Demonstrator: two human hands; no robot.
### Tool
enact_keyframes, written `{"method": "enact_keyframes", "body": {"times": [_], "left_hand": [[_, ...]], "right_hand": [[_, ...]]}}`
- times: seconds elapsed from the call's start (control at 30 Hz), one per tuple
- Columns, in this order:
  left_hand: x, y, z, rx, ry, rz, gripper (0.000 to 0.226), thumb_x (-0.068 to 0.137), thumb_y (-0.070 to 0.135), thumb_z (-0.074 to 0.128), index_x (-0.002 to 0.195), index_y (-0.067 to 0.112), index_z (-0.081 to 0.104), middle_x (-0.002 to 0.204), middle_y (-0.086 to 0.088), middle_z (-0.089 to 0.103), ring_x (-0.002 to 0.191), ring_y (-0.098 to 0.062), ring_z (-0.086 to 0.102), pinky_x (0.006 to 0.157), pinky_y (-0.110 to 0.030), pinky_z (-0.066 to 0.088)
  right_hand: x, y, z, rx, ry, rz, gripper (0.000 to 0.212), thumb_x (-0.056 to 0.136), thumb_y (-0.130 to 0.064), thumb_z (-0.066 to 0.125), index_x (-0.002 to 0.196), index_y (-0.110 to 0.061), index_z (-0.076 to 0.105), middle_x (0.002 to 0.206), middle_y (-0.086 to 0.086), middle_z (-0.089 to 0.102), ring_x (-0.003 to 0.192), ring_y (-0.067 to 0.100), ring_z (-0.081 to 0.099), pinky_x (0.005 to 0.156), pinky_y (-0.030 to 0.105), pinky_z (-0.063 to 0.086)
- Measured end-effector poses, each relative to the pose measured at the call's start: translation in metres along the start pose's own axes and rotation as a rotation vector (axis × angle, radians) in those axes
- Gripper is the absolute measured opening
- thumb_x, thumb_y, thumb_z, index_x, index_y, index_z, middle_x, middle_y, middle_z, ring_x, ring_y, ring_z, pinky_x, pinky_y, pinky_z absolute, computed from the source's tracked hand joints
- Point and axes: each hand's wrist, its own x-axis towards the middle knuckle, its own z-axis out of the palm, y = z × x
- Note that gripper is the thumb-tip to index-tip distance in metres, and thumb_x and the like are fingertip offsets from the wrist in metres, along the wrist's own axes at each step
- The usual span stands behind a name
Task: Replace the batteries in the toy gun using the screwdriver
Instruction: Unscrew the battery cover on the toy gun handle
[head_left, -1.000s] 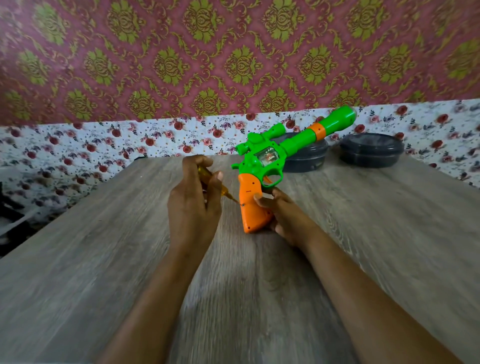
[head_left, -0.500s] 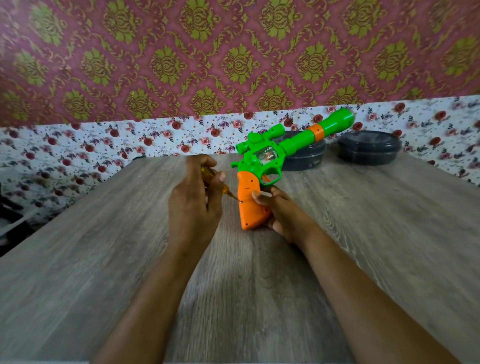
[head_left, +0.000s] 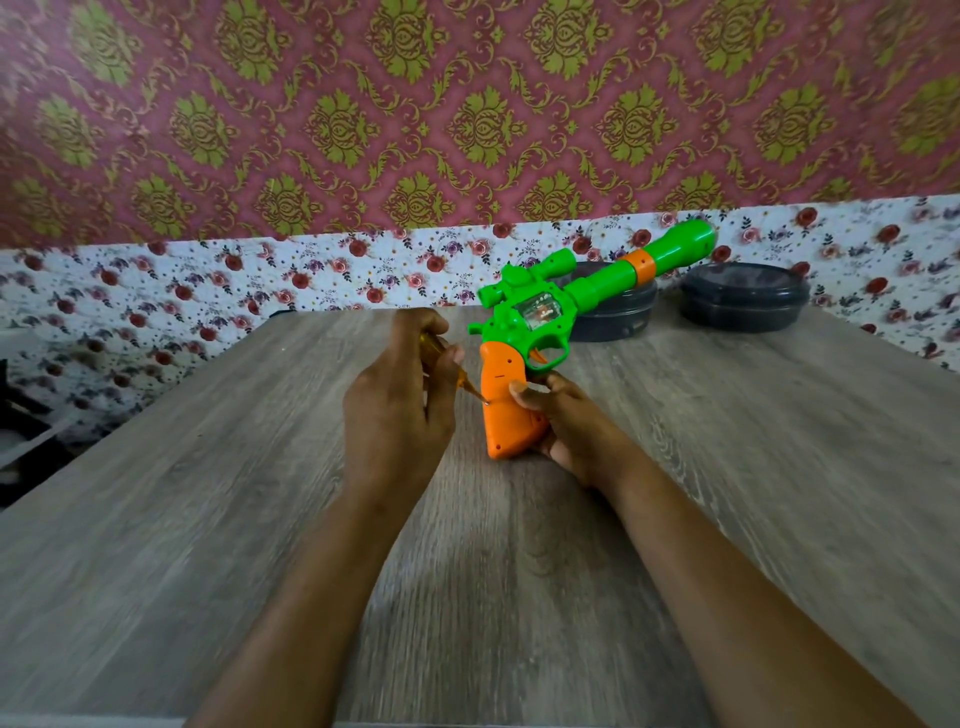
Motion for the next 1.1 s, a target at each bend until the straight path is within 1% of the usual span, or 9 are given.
{"method": "enact_keyframes", "body": {"times": [0.13,0.27,0.47,0.57,0.63,0.73,0.87,0.93,1.1], "left_hand": [[-0.001,-0.001,-0.002,0.069,-0.015,0.029,0.018,0.091,0.033,0.049,0.105,0.024,0.041,0.08,0.005,0.067,0.062,-0.017,0.064,0.05,-0.04,0.052],[0.0,0.002,-0.004,-0.015,-0.067,-0.007,0.031,0.09,0.042,0.047,0.116,0.026,0.044,0.088,0.008,0.066,0.067,-0.01,0.062,0.056,-0.031,0.051],[0.0,0.007,-0.006,-0.231,-0.161,-0.047,0.046,0.089,0.016,0.035,0.133,0.023,0.041,0.109,0.009,0.061,0.079,-0.003,0.059,0.065,-0.025,0.048],[0.003,0.004,-0.008,-0.223,-0.144,-0.025,0.04,0.094,0.026,0.037,0.135,0.029,0.039,0.107,0.009,0.064,0.075,-0.002,0.063,0.063,-0.029,0.054],[0.004,0.004,-0.009,-0.229,-0.104,-0.041,0.037,0.092,0.033,0.048,0.129,0.031,0.046,0.1,0.011,0.066,0.071,-0.004,0.066,0.061,-0.028,0.056],[0.004,0.005,-0.01,-0.225,-0.003,-0.079,0.025,0.083,0.031,0.068,0.105,0.021,0.062,0.088,0.013,0.064,0.072,0.0,0.063,0.059,-0.013,0.05],[0.005,0.003,-0.009,-0.246,0.072,-0.192,0.024,0.076,0.017,0.077,0.086,0.014,0.055,0.093,0.007,0.061,0.077,-0.001,0.06,0.057,-0.012,0.049],[0.004,0.003,-0.007,-0.262,0.057,-0.208,0.026,0.078,0.015,0.075,0.094,0.018,0.054,0.089,0.008,0.064,0.078,-0.002,0.063,0.059,-0.017,0.052],[0.003,0.006,-0.008,-0.221,0.03,-0.132,0.035,0.088,0.021,0.064,0.122,0.025,0.058,0.102,0.005,0.067,0.089,0.01,0.062,0.068,-0.005,0.048]], "right_hand": [[-0.001,-0.001,0.0,-0.018,0.001,-0.006,0.048,0.093,-0.012,0.051,0.139,-0.011,0.037,0.136,0.013,0.049,0.11,0.025,0.053,0.09,0.047,0.045],[-0.002,-0.001,0.001,-0.021,-0.001,-0.016,0.048,0.093,-0.011,0.05,0.139,-0.011,0.036,0.136,0.014,0.049,0.109,0.025,0.053,0.088,0.045,0.046],[-0.003,-0.001,-0.001,-0.025,0.001,-0.004,0.05,0.092,-0.013,0.052,0.139,-0.013,0.035,0.136,0.012,0.05,0.112,0.025,0.053,0.088,0.043,0.047],[-0.005,-0.002,0.001,-0.018,0.013,0.004,0.047,0.092,-0.011,0.051,0.137,-0.012,0.037,0.135,0.012,0.05,0.108,0.023,0.053,0.085,0.042,0.047],[-0.006,-0.003,0.003,0.002,0.017,-0.005,0.043,0.093,-0.008,0.049,0.134,-0.009,0.039,0.133,0.013,0.052,0.104,0.022,0.054,0.083,0.041,0.046],[-0.006,-0.004,0.003,0.005,0.005,-0.009,0.039,0.093,-0.007,0.049,0.132,-0.009,0.041,0.131,0.014,0.053,0.102,0.021,0.054,0.085,0.043,0.045],[-0.005,-0.002,0.002,-0.005,-0.002,-0.012,0.041,0.093,-0.009,0.05,0.133,-0.01,0.04,0.121,0.009,0.055,0.091,0.015,0.059,0.073,0.036,0.05],[-0.004,-0.002,0.002,-0.01,-0.004,-0.01,0.042,0.093,-0.01,0.05,0.134,-0.01,0.04,0.118,0.007,0.055,0.088,0.013,0.059,0.07,0.034,0.05],[-0.004,-0.002,0.001,-0.004,0.003,0.001,0.043,0.093,-0.009,0.05,0.134,-0.012,0.04,0.127,0.01,0.054,0.093,0.017,0.058,0.07,0.034,0.05]]}}
